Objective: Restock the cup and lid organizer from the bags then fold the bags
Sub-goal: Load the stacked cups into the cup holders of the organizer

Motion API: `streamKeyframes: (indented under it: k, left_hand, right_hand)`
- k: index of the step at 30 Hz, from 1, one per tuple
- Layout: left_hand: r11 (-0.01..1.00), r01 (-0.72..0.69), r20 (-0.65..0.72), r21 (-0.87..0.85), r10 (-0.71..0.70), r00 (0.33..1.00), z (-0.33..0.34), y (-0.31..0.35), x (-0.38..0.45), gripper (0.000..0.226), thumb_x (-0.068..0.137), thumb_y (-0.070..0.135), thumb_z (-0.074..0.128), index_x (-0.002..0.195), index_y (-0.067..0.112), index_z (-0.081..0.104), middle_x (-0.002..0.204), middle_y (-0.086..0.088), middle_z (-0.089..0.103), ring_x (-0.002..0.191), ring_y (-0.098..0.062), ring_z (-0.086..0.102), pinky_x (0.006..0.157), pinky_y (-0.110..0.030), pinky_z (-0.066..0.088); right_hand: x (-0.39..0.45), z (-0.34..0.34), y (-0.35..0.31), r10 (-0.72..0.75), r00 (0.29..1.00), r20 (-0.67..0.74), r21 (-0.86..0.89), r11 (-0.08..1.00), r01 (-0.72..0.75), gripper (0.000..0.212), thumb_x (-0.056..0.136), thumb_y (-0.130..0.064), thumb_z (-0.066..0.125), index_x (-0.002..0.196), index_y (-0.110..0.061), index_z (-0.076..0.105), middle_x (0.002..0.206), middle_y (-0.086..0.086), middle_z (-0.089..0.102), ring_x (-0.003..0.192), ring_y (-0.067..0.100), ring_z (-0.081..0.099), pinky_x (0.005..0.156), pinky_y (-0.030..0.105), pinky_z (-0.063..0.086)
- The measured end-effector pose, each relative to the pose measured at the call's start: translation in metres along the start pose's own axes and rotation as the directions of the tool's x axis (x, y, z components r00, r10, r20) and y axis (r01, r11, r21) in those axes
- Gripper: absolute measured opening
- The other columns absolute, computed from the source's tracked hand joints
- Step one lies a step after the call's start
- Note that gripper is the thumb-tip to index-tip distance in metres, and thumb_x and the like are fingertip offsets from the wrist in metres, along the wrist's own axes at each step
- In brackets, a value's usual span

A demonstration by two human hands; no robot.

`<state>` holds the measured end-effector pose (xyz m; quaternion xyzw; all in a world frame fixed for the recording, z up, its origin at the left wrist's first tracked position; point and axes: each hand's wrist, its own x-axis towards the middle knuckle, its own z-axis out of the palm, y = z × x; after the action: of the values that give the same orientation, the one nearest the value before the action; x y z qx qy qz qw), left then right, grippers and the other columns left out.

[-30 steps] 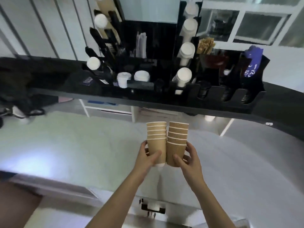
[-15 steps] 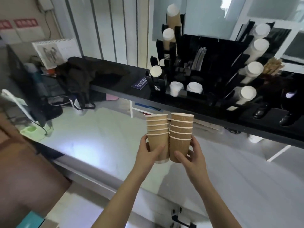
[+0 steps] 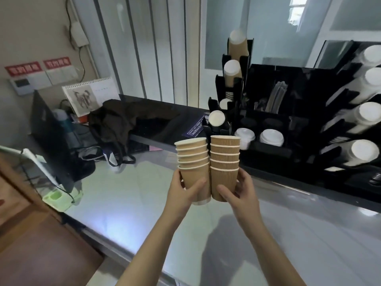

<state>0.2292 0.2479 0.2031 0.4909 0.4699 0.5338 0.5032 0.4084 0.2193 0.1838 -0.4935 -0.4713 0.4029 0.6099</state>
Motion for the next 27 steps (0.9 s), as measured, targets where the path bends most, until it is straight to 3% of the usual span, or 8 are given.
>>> streamKeyframes:
  k: [8,17,22,25,27]
  left_hand:
    - [0.994,-0.106,0.070,-0.027,0.107,0.992,0.021,0.031,0.074,0.059,0.086,0.018,0.082,0.137,0.029,0.054,0.124,0.012,0.071,0.113,-0.009,0.068,0.091,-0.032,0.060]
    - [0.978,-0.206,0.177,-0.014,0.206,0.962,0.031,0.073,0.158,0.062,0.085,0.034,0.083,0.138,0.034,0.052,0.125,0.014,0.069,0.114,-0.009,0.067,0.096,-0.041,0.058]
    - [0.978,-0.204,0.212,-0.031,0.206,0.955,0.014,0.087,0.209,0.056,0.086,0.036,0.080,0.135,0.035,0.052,0.121,0.016,0.070,0.108,-0.005,0.069,0.091,-0.036,0.059]
    - [0.985,-0.166,0.229,-0.044,0.172,0.958,-0.001,0.092,0.242,0.053,0.087,0.044,0.078,0.132,0.036,0.053,0.119,0.013,0.071,0.106,-0.014,0.071,0.082,-0.045,0.063]
    - [0.988,-0.143,0.232,-0.059,0.153,0.961,-0.008,0.095,0.261,0.050,0.087,0.046,0.077,0.131,0.035,0.055,0.116,0.011,0.072,0.104,-0.016,0.072,0.076,-0.041,0.064]
  right_hand:
    - [0.071,0.003,-0.020,-0.088,0.996,-0.014,0.022,0.996,0.088,0.078,0.087,-0.005,0.081,0.150,-0.031,0.044,0.138,-0.009,0.063,0.120,0.011,0.066,0.088,0.029,0.060]
    - [0.125,0.018,-0.057,-0.183,0.956,-0.232,-0.062,0.983,0.173,0.061,0.087,-0.010,0.081,0.136,-0.024,0.048,0.127,-0.013,0.064,0.108,0.002,0.068,0.081,0.018,0.057]
    - [0.160,0.023,-0.074,-0.237,0.916,-0.324,-0.215,0.961,0.173,0.059,0.087,-0.024,0.081,0.136,-0.032,0.049,0.128,-0.019,0.061,0.110,-0.001,0.065,0.081,0.015,0.056]
    - [0.180,0.023,-0.087,-0.279,0.884,-0.375,-0.296,0.940,0.171,0.059,0.088,-0.026,0.080,0.138,-0.032,0.050,0.128,-0.018,0.060,0.110,0.002,0.063,0.077,0.018,0.059]
    - [0.190,0.025,-0.095,-0.307,0.865,-0.398,-0.342,0.924,0.170,0.056,0.089,-0.024,0.079,0.136,-0.034,0.052,0.126,-0.018,0.061,0.108,-0.001,0.062,0.076,0.020,0.059]
